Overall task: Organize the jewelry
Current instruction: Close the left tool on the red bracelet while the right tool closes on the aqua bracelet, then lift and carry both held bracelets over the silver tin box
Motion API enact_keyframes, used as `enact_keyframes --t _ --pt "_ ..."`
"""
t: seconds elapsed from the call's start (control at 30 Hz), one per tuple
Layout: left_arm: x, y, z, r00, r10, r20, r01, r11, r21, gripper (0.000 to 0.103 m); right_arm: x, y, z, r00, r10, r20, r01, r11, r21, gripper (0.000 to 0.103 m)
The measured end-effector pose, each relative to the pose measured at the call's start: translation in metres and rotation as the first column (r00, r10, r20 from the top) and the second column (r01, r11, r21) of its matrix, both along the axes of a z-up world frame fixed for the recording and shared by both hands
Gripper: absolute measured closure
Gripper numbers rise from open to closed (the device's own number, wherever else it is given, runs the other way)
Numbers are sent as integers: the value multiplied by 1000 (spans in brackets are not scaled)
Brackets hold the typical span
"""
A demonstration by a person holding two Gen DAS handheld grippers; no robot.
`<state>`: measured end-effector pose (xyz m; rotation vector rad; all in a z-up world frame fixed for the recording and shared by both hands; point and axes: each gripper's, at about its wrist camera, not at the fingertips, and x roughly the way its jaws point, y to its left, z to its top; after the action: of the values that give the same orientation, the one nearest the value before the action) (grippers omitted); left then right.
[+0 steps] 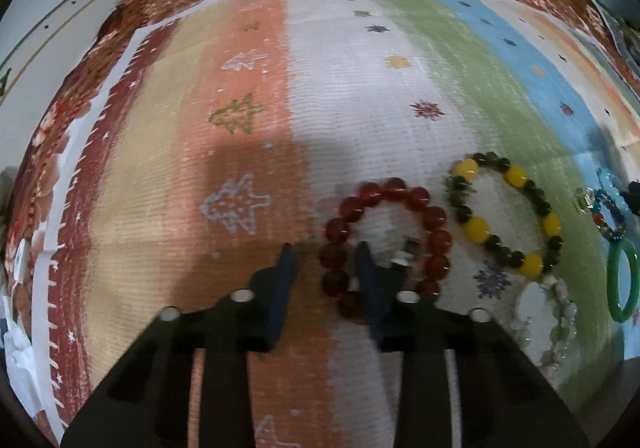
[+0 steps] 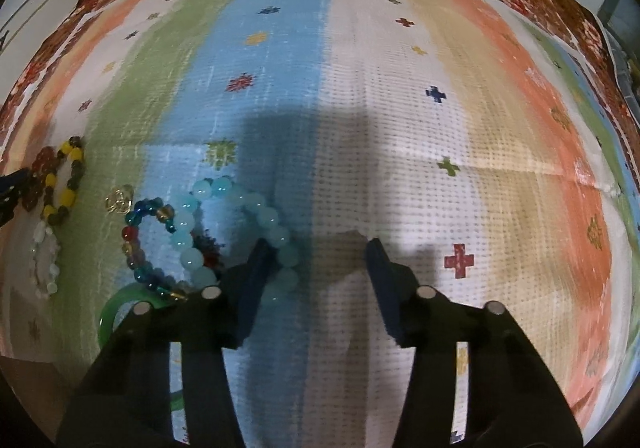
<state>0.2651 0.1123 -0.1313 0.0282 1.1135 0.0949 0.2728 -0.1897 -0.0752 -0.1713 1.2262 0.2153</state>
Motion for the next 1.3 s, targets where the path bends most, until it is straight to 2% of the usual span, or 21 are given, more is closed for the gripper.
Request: enact_keyframes --t 0.03,0.1,0.3,0.57,0.8,1.07,1.3 --pt "0 -1 0 1000 -4 -3 4 1000 -7 84 0 1 0 1000 4 -1 -4 1000 2 68" --pt "1 -2 -1 1000 -7 -7 7 1000 -16 87 -1 1 1 1000 7 -3 -7 1000 3 77" --pt "0 3 0 1000 0 -13 -1 998 -58 90 0 -3 2 1000 -12 -4 12 1000 7 90" --pt "-3 5 7 1000 14 -5 -14 996 -88 90 -1 -5 8 1000 -22 -1 22 1000 12 90" --pt "-15 5 32 998 16 56 -9 993 -117 90 -6 -15 26 999 -51 15 50 998 34 90" --pt "-27 -4 53 994 14 104 1 990 -144 90 -17 -31 31 996 -87 1 87 995 38 90" --pt "-41 -16 72 990 -6 144 30 985 -170 90 -27 -38 49 994 -106 14 105 991 87 90"
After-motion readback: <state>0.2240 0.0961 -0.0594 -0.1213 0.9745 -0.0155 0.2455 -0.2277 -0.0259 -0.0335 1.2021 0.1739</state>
